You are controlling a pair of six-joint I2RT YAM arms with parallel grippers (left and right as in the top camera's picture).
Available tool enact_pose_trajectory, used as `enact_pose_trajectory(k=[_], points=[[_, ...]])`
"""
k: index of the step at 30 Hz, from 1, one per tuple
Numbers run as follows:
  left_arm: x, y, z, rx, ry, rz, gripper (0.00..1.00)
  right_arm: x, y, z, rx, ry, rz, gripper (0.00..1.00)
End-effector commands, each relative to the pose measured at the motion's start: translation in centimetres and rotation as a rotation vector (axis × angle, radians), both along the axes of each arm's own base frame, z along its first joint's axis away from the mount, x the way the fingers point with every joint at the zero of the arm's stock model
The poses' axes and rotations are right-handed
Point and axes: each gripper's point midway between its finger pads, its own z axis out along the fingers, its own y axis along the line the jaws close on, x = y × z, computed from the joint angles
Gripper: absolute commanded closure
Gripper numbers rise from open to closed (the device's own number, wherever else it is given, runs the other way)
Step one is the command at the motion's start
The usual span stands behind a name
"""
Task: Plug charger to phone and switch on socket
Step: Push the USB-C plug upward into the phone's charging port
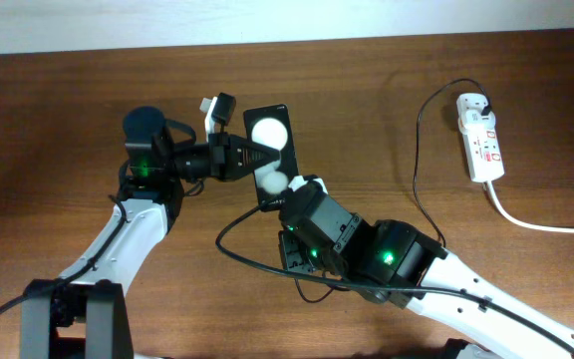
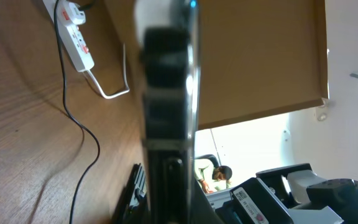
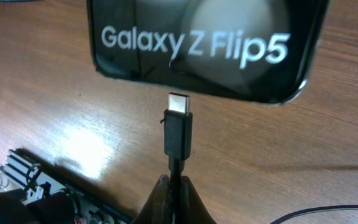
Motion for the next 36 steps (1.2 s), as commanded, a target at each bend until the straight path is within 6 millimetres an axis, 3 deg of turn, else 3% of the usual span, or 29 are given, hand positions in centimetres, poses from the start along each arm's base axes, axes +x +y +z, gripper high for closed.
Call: enact_pose_trajectory(k=[1,26,36], points=[[-0.5,0.2,0.8,-0.008,-0.048,-0.036,1.00,0.3,-0.1,0.0,-0.006,-0.013,-0.017,0.96],[-0.8,0.2,0.8,-0.010,-0.085,-0.056,1.00,-0.1,0.1,1.2,0.035,-0.025,0.007,0.96],[-1.7,0.2,1.0,-0.019,-0.084,-0.109,1.00,0.8,-0.1,1.7,0.035,-0.075,-0.023,0.96]])
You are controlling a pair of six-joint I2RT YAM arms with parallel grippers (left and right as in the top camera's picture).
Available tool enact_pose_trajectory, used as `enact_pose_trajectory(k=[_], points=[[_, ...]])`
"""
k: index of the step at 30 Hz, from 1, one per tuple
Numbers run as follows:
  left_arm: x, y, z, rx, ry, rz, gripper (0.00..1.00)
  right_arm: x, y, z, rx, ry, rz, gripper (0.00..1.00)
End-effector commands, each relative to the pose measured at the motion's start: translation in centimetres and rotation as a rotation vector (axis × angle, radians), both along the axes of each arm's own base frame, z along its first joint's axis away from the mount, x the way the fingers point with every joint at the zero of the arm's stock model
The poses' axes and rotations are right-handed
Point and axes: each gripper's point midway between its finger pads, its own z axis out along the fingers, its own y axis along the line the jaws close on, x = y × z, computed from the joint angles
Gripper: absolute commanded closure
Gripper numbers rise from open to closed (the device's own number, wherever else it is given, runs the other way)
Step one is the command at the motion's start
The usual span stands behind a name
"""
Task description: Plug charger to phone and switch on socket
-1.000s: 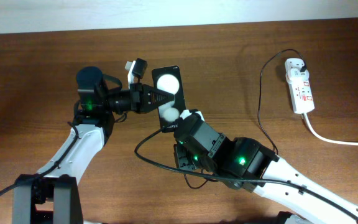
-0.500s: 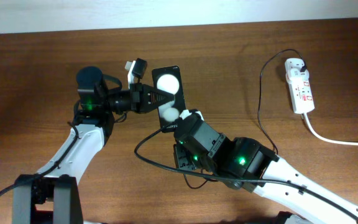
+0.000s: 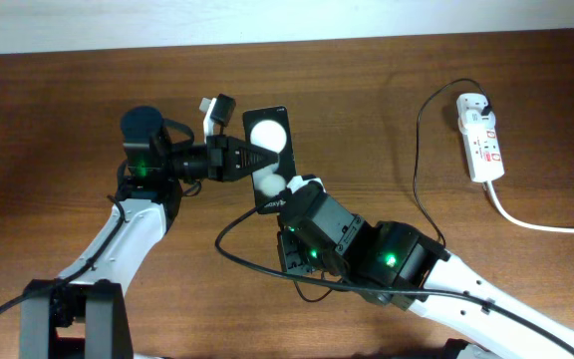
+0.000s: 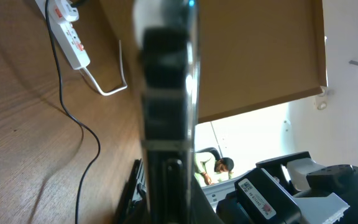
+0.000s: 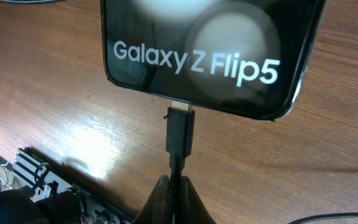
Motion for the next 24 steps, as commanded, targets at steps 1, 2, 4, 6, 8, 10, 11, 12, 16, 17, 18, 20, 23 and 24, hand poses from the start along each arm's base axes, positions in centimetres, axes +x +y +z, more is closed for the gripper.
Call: enact_pose_trajectory(k=[1,2,4,6,8,10,11,12,16,17,18,20,23,24], points=[[-1.6,0.1,0.9,-0.017,-0.046,-0.100,1.00,1.2,-0.6,1.2,0.001,-0.080,-0.048,0.96],[-1.8,0.1,0.9,-0.019,-0.045,-0.111,1.00,1.7,-0.6,1.5,0.006,-0.104,-0.062,0.96],[-1.8,0.1,0.9,-0.019,-0.042,-0.112,1.00,2.5,-0.7,2.0,0.006,-0.144,-0.089,0.96],[-1.8,0.1,0.8,-0.019,-0.040,-0.112,1.00,2.9,-0.8,2.3,0.006,-0.166,-0.104,0.96],[-1.9,0.1,0.7,-0.018,-0.036,-0.112,1.00,3.3,-0.7,2.6,0.013,-0.185,-0.115,0.96],[-2.0,0.1,0.5,-0.018,-0.028,-0.112,1.00,3.5,-0.5,3.8,0.014,-0.224,-0.085,0.96],[-2.0,0.1,0.5,-0.018,-0.029,-0.112,1.00,3.6,-0.4,4.5,0.028,-0.233,-0.087,0.96],[-2.0,0.1,0.5,-0.018,-0.028,-0.112,1.00,3.8,-0.3,5.1,0.041,-0.242,-0.088,0.96],[-2.1,0.1,0.3,-0.016,0.000,-0.114,1.00,4.1,0.2,6.0,0.073,-0.268,-0.089,0.96],[-2.2,0.0,0.2,-0.015,0.025,-0.116,1.00,4.1,0.2,6.1,0.071,-0.270,-0.086,0.96],[-2.2,0.0,0.2,-0.014,0.039,-0.116,1.00,4.1,0.1,6.0,0.070,-0.270,-0.086,0.96],[-2.2,0.0,0.2,-0.012,0.082,-0.115,1.00,4.3,0.0,6.1,0.064,-0.278,-0.096,0.96],[-2.6,-0.5,0.3,-0.010,0.091,-0.132,1.00,4.4,-0.2,6.1,0.059,-0.285,-0.104,0.96],[-2.7,-0.7,0.3,-0.010,0.092,-0.139,1.00,4.4,-0.2,6.1,0.059,-0.284,-0.104,0.96]])
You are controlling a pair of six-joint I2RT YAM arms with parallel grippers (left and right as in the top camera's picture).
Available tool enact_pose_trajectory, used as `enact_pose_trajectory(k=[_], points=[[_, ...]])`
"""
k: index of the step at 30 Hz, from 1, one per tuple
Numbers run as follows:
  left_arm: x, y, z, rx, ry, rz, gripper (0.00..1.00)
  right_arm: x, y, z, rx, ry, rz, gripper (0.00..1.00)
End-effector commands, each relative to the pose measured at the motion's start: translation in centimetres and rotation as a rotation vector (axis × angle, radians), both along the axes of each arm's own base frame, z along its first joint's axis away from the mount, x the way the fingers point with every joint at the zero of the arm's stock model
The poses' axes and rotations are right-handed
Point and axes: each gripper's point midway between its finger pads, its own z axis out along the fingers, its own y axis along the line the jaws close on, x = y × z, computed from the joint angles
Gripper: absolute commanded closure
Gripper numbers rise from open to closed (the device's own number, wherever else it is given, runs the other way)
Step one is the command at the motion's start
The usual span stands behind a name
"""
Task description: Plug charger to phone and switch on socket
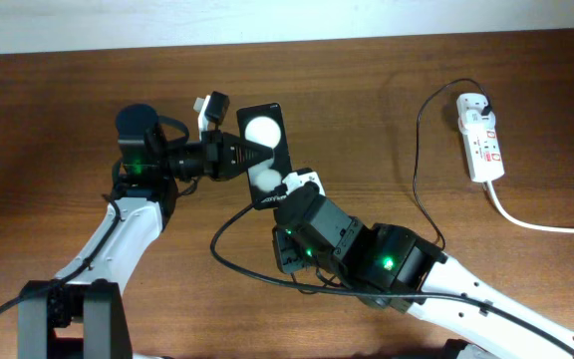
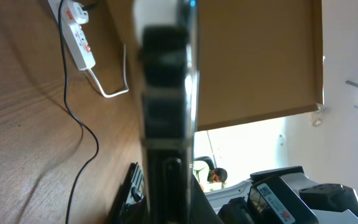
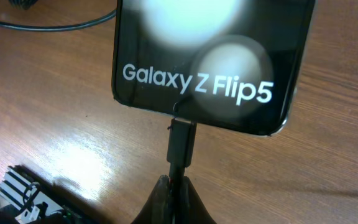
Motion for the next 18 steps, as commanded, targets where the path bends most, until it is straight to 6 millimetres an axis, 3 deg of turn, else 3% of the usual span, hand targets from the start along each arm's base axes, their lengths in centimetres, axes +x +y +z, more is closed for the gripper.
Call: enact_pose_trajectory(k=[1,4,5,6,10,14,16,18], points=[[-3.6,-1.5,0.4,-0.022,0.014,-0.177,1.00,2.7,-0.7,5.0,0.059,-0.162,-0.090,0.96],[-3.5,-1.5,0.5,-0.023,-0.005,-0.176,1.00,1.9,-1.8,4.8,0.032,-0.142,-0.087,0.94],[-3.5,-1.5,0.5,-0.024,-0.024,-0.176,1.00,1.0,-2.9,5.3,0.027,-0.138,-0.087,0.81],[-3.5,-1.5,0.5,-0.025,-0.039,-0.176,1.00,0.5,-3.6,5.7,0.028,-0.139,-0.087,0.74],[-3.3,-1.5,0.5,-0.024,-0.070,-0.162,1.00,-2.0,-6.9,7.1,0.025,-0.138,-0.087,0.61],[-0.3,-1.7,-0.1,0.014,-0.104,0.011,1.00,-5.2,-11.2,9.0,0.057,-0.165,-0.093,0.34],[0.9,-2.7,-1.3,0.063,-0.121,0.096,1.00,-6.2,-13.3,9.3,0.044,-0.181,-0.114,0.27],[1.1,-3.8,-3.1,0.127,-0.115,0.134,1.00,-6.5,-14.1,8.9,0.021,-0.175,-0.120,0.25]])
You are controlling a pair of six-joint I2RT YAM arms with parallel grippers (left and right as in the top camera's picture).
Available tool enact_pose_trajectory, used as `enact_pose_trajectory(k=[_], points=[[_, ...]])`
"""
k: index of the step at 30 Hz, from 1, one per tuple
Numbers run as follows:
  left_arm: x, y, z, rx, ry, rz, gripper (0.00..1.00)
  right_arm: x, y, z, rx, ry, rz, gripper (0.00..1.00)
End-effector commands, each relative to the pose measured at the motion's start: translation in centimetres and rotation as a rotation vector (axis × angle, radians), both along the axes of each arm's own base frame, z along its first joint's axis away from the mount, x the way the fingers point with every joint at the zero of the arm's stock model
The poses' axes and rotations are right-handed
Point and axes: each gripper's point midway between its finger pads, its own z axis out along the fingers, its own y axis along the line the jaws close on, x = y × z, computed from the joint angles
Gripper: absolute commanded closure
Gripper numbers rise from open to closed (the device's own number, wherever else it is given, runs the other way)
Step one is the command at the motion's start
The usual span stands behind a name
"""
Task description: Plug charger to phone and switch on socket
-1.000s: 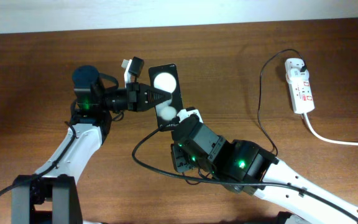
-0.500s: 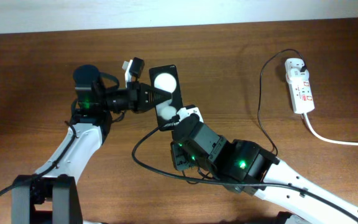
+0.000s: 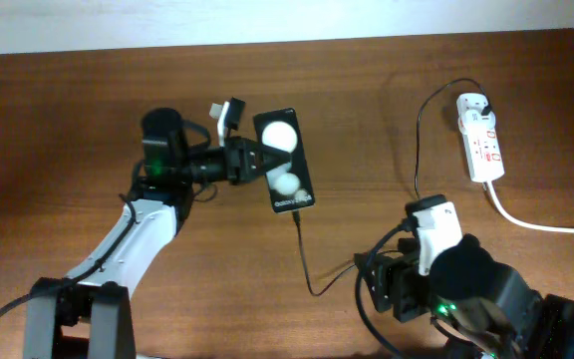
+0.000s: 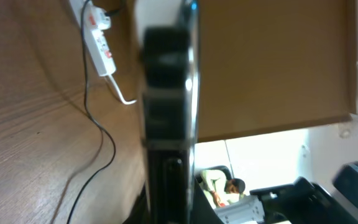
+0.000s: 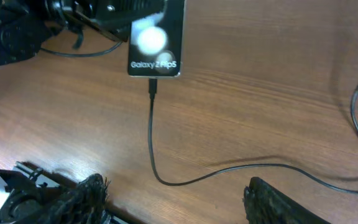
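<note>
The black phone, its screen reading Galaxy Z Flip5, is held above the table with my left gripper shut on it. The left wrist view shows the phone edge-on between the jaws. The black charger plug sits in the phone's bottom port, and its cable hangs down and loops along the table. My right gripper is open and empty, well back from the phone, at the lower right. The white socket strip lies at the far right.
The black cable runs up to the socket strip. A white lead leaves the strip toward the right edge. The table is brown wood, with its back edge at the top.
My right gripper has let go of the charger plug, opened and drawn back to the lower right. The plug stays in the phone. My left gripper has shifted the phone a little to the right.
First my right gripper held the plug just below the phone's port, with a gap between them. Then the plug tip touched the port, then it was seated in it. Now the plug stays in and my right gripper is open, away from it.
</note>
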Motion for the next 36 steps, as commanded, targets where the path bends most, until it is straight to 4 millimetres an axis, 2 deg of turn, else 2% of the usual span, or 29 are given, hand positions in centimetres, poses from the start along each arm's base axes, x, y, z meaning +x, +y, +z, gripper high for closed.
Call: enact_pose_trajectory(k=[1,3,6,9,13,16,18,20,28,30,32,33,34,36], points=[[0.6,-1.9,-2.2,0.114,-0.085,0.084,1.00,0.1,-0.9,0.1,-0.026,-0.009,-0.029,0.25],[0.6,-2.3,-4.8,0.219,-0.069,0.122,1.00,0.0,-1.0,-0.1,-0.031,-0.005,-0.029,0.25],[0.3,-1.7,-9.7,0.370,-0.006,0.138,1.00,0.1,-1.1,-0.1,-0.034,-0.006,-0.031,0.24],[1.9,-2.2,-13.6,0.421,0.049,0.100,1.00,0.0,-1.1,-0.1,-0.035,-0.006,-0.031,0.24],[4.6,-2.7,-17.9,0.554,0.166,0.020,1.00,0.1,-1.2,-0.1,-0.037,-0.008,-0.035,0.24],[4.4,-2.6,-20.7,0.580,0.252,-0.003,1.00,0.3,-1.7,-0.2,-0.061,-0.019,-0.059,0.23],[4.3,-2.6,-20.8,0.582,0.254,-0.003,0.96,0.3,-1.8,-0.2,-0.065,-0.019,-0.060,0.23],[4.9,-1.7,-21.9,0.659,0.245,0.044,0.95,0.2,-2.0,-0.4,-0.074,-0.012,-0.060,0.23],[5.1,-1.4,-22.2,0.682,0.242,0.057,0.59,0.0,-2.2,-0.7,-0.087,-0.002,-0.060,0.24],[5.0,-0.7,-22.9,0.731,0.253,0.077,0.42,0.0,-2.2,-0.7,-0.088,-0.002,-0.060,0.24],[4.7,0.0,-23.5,0.775,0.275,0.088,0.12,0.0,-2.2,-0.7,-0.088,-0.002,-0.060,0.23],[4.6,0.1,-23.6,0.784,0.279,0.089,0.05,0.0,-2.2,-0.7,-0.087,-0.002,-0.060,0.23],[4.6,0.1,-23.6,0.784,0.279,0.090,0.00,0.0,-2.2,-0.7,-0.087,-0.002,-0.060,0.23],[4.6,0.1,-23.6,0.784,0.279,0.089,0.01,0.0,-2.2,-0.7,-0.088,-0.002,-0.060,0.23]])
